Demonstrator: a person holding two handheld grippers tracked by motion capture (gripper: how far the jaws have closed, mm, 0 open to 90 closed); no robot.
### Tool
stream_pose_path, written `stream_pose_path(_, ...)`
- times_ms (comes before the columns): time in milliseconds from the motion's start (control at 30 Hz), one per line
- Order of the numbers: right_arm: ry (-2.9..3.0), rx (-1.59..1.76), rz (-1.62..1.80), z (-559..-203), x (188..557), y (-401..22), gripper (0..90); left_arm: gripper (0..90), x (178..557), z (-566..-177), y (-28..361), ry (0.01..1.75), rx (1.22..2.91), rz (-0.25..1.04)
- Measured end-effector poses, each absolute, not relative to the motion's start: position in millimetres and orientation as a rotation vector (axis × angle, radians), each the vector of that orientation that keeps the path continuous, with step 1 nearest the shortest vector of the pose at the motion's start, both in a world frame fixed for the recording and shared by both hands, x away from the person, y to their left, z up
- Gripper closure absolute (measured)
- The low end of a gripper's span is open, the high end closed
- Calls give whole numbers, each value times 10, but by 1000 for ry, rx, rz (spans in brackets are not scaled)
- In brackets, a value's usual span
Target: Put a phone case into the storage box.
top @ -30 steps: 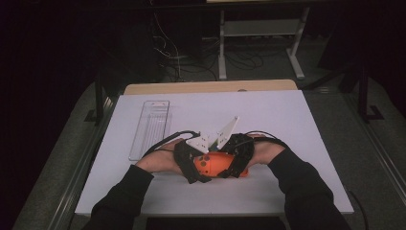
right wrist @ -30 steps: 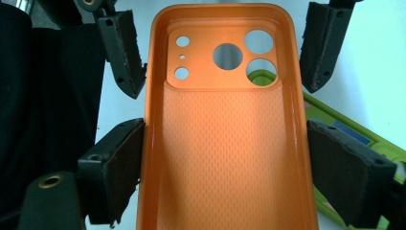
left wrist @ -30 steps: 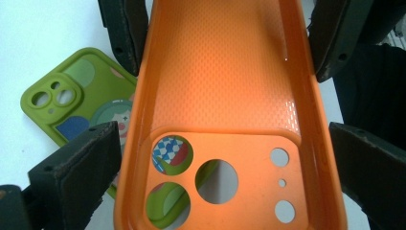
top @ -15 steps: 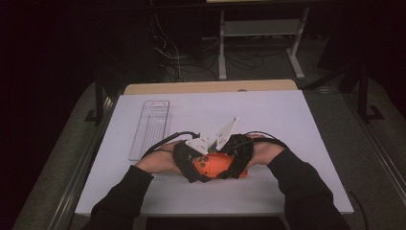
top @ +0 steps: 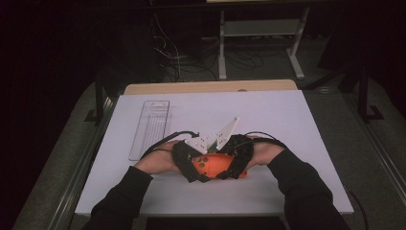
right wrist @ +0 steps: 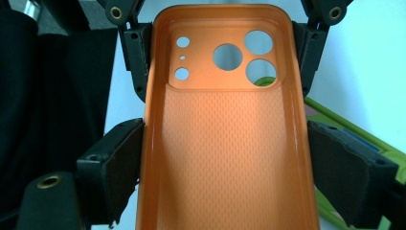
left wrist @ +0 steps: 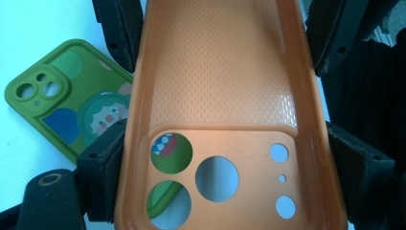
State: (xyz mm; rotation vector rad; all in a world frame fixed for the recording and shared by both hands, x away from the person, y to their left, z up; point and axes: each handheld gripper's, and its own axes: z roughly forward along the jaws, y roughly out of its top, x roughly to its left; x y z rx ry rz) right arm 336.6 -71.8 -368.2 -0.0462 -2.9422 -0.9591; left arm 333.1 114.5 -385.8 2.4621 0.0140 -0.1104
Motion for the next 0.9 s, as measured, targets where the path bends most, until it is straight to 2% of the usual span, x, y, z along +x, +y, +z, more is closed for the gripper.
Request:
stream_pose_path(167,-2921,-132,-996,-3644,3389,-765,67,159,3327,-3860,1155,23,2468,-121)
stream_pose_path(467,-2913,-271,-1142,-3492,3457,-1000,47,159,3358,-3852,1215,134,2454,-67)
stream_pose_path(900,-2836,-762,-1339,-3401,3514,-1449,38,159,3459,-3813,1334,411,2426,45)
